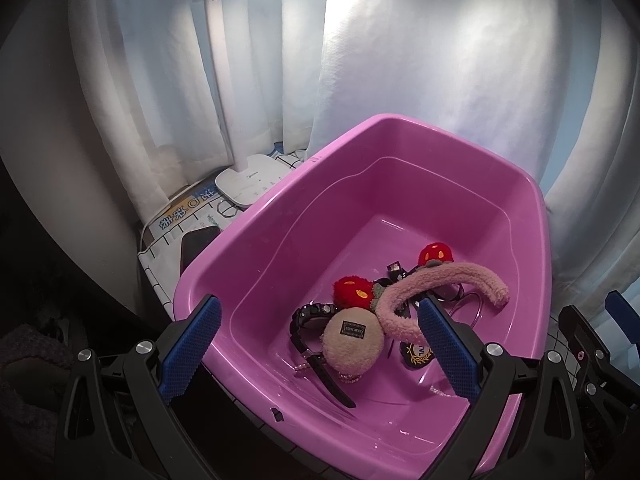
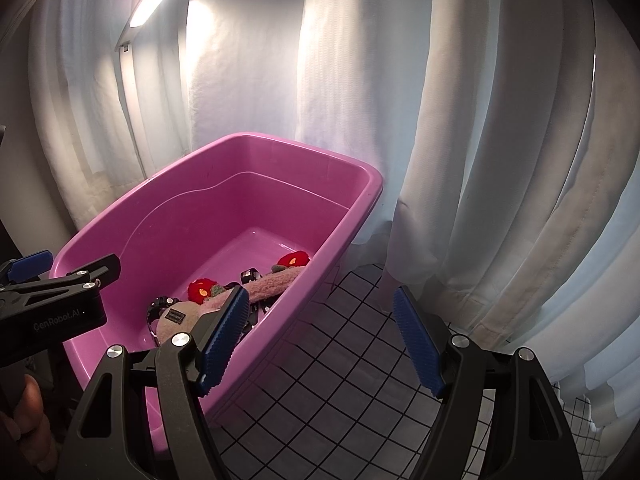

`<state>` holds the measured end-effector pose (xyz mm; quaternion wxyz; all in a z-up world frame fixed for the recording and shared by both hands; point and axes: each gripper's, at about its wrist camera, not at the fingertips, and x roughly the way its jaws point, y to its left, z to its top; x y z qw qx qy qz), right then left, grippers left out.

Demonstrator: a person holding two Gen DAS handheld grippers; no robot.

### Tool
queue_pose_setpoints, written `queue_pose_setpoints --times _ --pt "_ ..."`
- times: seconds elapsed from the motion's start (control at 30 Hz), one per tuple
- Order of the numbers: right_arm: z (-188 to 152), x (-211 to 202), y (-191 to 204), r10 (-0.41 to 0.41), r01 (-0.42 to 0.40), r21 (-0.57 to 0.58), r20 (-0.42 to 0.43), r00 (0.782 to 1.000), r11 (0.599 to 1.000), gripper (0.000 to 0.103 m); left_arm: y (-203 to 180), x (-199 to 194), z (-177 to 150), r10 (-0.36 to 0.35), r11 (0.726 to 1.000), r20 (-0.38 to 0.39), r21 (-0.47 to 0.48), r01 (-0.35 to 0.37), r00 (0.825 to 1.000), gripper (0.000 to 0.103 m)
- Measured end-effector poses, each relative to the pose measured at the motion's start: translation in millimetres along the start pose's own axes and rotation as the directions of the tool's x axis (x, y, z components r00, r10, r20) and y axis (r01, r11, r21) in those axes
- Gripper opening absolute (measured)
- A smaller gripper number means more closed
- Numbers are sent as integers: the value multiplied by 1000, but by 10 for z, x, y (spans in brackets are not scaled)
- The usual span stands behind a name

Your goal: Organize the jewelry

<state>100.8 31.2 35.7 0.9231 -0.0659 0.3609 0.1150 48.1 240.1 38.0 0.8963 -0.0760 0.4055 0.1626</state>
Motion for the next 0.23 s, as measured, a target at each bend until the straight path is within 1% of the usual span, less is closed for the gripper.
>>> queue_pose_setpoints --times 0.1,0.23 --pt "-11 8 -4 -1 1 1 0 1000 1000 71 11 9 11 -12 1000 -16 -17 12 1000 97" --pt "-17 19 -5 -2 2 2 -1 1000 1000 71 13 -3 11 1 1000 -12 -17 -1 1000 97"
